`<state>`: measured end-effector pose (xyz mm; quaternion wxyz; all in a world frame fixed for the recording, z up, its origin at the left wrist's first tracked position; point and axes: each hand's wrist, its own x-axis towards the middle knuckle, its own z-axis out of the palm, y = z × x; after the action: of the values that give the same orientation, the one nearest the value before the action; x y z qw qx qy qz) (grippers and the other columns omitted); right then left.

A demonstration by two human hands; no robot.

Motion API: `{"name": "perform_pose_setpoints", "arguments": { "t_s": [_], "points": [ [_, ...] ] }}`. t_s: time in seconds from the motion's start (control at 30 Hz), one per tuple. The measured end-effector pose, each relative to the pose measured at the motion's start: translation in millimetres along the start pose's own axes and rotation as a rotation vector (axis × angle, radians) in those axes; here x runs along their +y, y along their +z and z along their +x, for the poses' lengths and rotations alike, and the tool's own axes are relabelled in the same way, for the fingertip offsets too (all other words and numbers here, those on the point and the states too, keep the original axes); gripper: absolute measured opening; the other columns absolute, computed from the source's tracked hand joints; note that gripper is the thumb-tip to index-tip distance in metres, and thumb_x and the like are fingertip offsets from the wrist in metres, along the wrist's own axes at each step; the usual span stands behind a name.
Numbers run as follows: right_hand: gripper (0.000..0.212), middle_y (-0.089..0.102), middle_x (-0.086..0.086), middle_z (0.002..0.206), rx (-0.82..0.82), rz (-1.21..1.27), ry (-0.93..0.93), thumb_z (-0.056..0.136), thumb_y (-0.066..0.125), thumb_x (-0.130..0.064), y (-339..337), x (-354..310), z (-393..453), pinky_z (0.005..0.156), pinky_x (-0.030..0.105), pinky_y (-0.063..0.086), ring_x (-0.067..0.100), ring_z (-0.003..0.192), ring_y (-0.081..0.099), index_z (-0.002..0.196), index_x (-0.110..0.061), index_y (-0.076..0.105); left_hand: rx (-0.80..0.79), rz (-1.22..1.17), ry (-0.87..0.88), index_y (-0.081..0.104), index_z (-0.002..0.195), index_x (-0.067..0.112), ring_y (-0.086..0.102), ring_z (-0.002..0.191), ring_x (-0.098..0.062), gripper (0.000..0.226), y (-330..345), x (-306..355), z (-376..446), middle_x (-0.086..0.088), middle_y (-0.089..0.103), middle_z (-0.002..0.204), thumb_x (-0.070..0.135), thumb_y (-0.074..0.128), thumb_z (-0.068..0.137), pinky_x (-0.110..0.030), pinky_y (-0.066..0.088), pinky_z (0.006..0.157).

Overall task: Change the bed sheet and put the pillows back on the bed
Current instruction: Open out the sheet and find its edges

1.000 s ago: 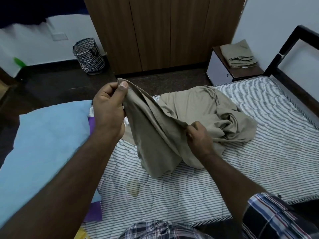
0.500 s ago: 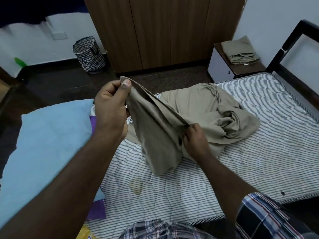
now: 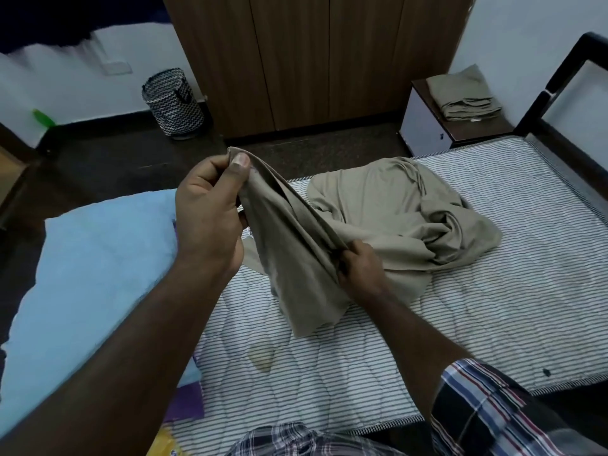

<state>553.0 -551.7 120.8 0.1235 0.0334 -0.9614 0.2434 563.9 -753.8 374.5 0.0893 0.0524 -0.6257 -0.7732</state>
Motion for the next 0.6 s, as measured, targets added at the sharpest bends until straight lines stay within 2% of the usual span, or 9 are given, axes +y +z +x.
{"name": "perform_pose_setpoints", "arguments": {
  "t_s": [0.13, 0.27, 0.4, 0.6],
  "points": [
    [0.043, 0.060, 0.012, 0.098, -0.050, -0.079, 0.001, 0.078, 0.049, -0.045, 6, -12, -8, 0.068, 0.042, 0.054, 0.035, 0.084, 0.057, 0.089, -0.011, 0.073, -0.012, -0.001, -0.006, 0.067, 0.083, 0.017, 0.064, 0.071, -0.009, 0.018, 1, 0, 1, 0.003, 0.068, 0.075, 0.014, 0.059, 0.099, -0.027, 0.052, 0.058],
    [0.032, 0.061, 0.012, 0.102, -0.039, -0.113, 0.105, 0.083, 0.063, -0.040, 7, -17, 2, 0.070, 0.045, 0.053, 0.038, 0.088, 0.057, 0.089, -0.010, 0.072, -0.015, -0.026, -0.004, 0.067, 0.080, 0.018, 0.063, 0.071, -0.010, 0.021, -1, 2, 2, 0.002, 0.068, 0.075, 0.014, 0.059, 0.099, -0.028, 0.052, 0.060],
    [0.034, 0.060, 0.011, 0.097, -0.002, -0.121, 0.165, 0.082, 0.055, -0.042, 6, -26, 14, 0.065, 0.042, 0.050, 0.038, 0.086, 0.055, 0.083, -0.012, 0.069, -0.025, -0.047, -0.008, 0.069, 0.079, 0.021, 0.062, 0.070, -0.011, 0.022, -5, 3, 2, 0.003, 0.067, 0.076, 0.016, 0.060, 0.099, -0.029, 0.051, 0.060],
    [0.029, 0.059, 0.014, 0.090, 0.129, -0.109, 0.274, 0.073, 0.051, -0.036, 2, -33, 22, 0.060, 0.042, 0.045, 0.039, 0.082, 0.055, 0.075, -0.010, 0.064, -0.012, -0.057, 0.002, 0.068, 0.086, 0.018, 0.062, 0.075, -0.010, 0.017, -12, 5, 2, 0.004, 0.068, 0.078, 0.017, 0.058, 0.099, -0.030, 0.052, 0.064]
  ]
}}
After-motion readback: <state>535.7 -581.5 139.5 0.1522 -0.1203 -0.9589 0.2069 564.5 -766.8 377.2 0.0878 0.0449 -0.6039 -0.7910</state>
